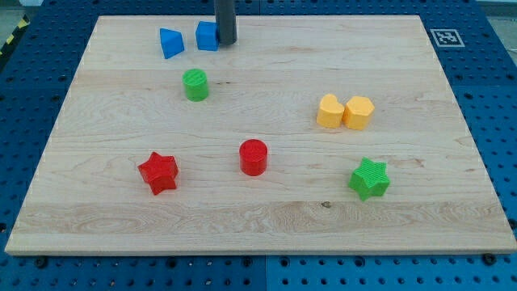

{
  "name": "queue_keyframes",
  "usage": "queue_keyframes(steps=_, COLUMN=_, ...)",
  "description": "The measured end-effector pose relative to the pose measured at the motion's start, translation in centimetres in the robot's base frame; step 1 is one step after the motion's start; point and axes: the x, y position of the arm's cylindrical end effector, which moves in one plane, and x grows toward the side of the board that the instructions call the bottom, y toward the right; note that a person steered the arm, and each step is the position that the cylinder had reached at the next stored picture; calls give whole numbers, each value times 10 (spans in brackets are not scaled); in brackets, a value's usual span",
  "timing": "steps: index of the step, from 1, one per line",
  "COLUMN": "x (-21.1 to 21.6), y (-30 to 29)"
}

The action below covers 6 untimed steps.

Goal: Nudge the blue cube to the blue triangle

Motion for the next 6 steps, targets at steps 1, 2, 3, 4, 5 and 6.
queue_keyframes(steps=1, x=0, y=-15)
queue_keyframes(steps=2, x=0, y=-17)
queue_keyframes(steps=3, x=-3, y=-10)
queue_keyframes(steps=4, x=-12, y=-10)
queue_keyframes(steps=5, x=-12, y=-26)
queue_keyframes(steps=6, x=-8, y=-25)
